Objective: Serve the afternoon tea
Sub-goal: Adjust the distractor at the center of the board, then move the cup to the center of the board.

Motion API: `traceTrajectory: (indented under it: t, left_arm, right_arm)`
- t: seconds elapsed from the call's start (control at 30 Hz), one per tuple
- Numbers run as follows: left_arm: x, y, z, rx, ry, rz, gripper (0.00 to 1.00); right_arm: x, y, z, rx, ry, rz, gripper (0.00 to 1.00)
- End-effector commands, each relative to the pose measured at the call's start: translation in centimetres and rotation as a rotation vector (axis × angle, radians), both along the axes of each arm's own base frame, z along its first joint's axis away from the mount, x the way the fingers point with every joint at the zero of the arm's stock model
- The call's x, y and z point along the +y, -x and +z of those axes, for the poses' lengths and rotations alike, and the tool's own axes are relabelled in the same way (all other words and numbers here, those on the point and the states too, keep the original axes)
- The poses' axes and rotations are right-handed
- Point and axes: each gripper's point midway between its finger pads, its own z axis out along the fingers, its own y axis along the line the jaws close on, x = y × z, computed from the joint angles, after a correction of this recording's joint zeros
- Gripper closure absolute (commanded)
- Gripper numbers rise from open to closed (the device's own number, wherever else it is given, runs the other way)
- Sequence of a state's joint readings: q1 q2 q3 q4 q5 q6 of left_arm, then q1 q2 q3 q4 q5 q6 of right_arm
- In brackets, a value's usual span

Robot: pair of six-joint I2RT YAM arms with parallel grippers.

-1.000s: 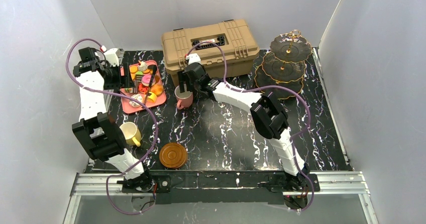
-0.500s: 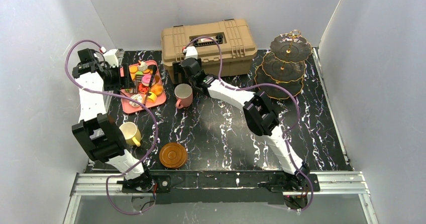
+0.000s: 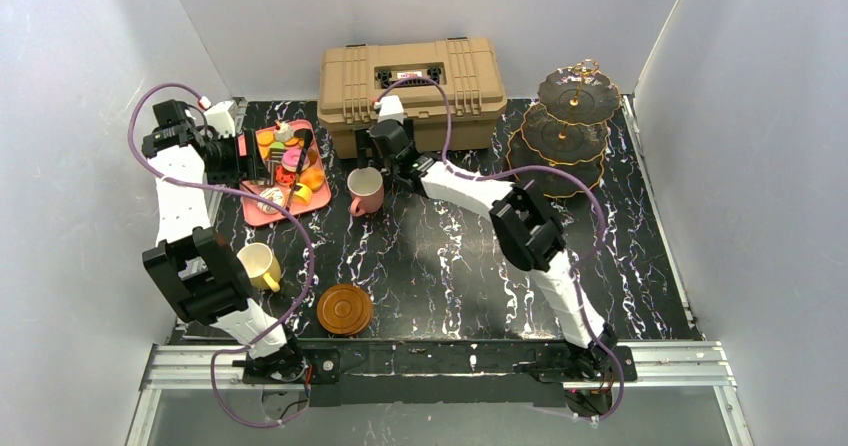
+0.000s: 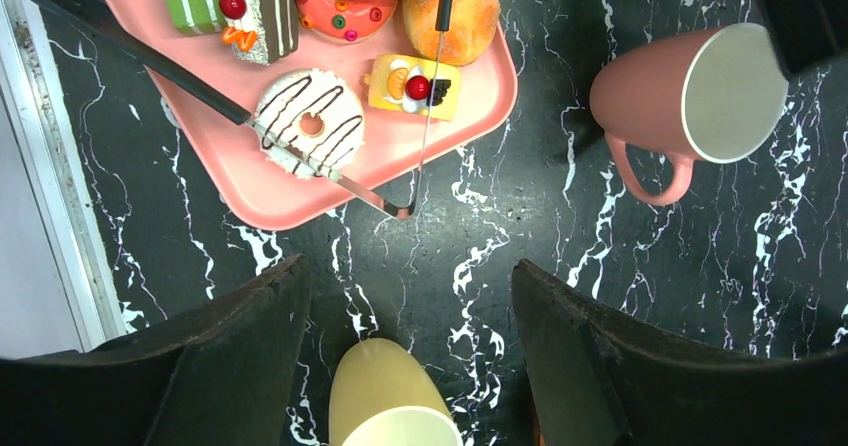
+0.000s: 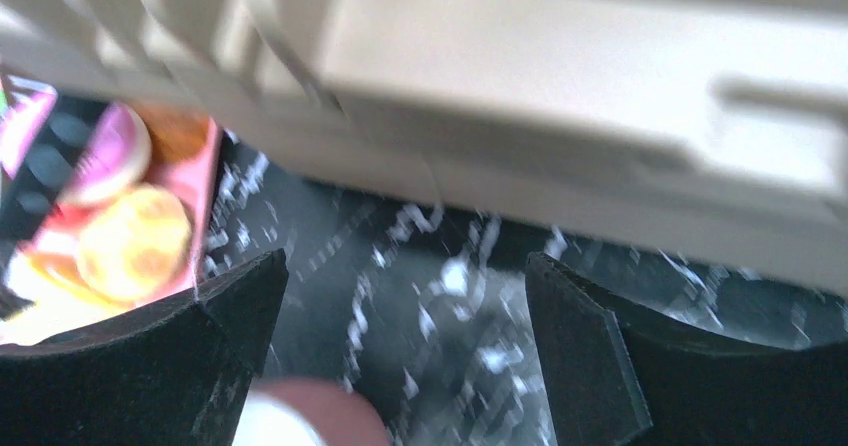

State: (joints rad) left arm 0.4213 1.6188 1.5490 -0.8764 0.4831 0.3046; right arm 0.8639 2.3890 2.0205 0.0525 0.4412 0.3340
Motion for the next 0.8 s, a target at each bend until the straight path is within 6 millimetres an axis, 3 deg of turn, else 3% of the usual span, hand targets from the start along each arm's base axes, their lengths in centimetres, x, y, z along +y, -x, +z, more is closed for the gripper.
traceTrajectory:
  t: [0.0, 0.13, 0.27, 0.4, 0.57, 0.77]
  left_arm:
    - [0.2, 0.9, 1.7, -0.026, -0.012, -0.005, 0.29]
    - [2.1, 0.9, 0.4, 0.023, -0.032, 0.031, 0.31]
    - [4.0, 0.8, -1.0, 0.068, -0.053, 0.063, 0.36]
    - [5.6, 1.1, -2.1, 0.108, -0.091, 0.079, 0.41]
    - [7.2, 1.1, -3.2, 0.132, -0.132, 0.096, 0.44]
    - [8.1, 1.2, -4.2, 0.157, -0.140, 0.099, 0.49]
  right_arm:
    - [-3.1, 3.1, 9.1, -0.104, -0.064, -0.006, 0.04]
    - [-4.9, 7.7, 6.4, -0.029, -0.041, 0.040, 0.12]
    - [-5.2, 9.8, 3.6, 0.042, -0.025, 0.081, 0.18]
    - [-4.2, 10.3, 2.5, 0.070, -0.022, 0.117, 0.24]
    - [-3.0, 9.4, 1.8, 0.073, -0.007, 0.109, 0.34]
    - [-1.7, 7.8, 0.1, 0.083, 0.030, 0.087, 0.59]
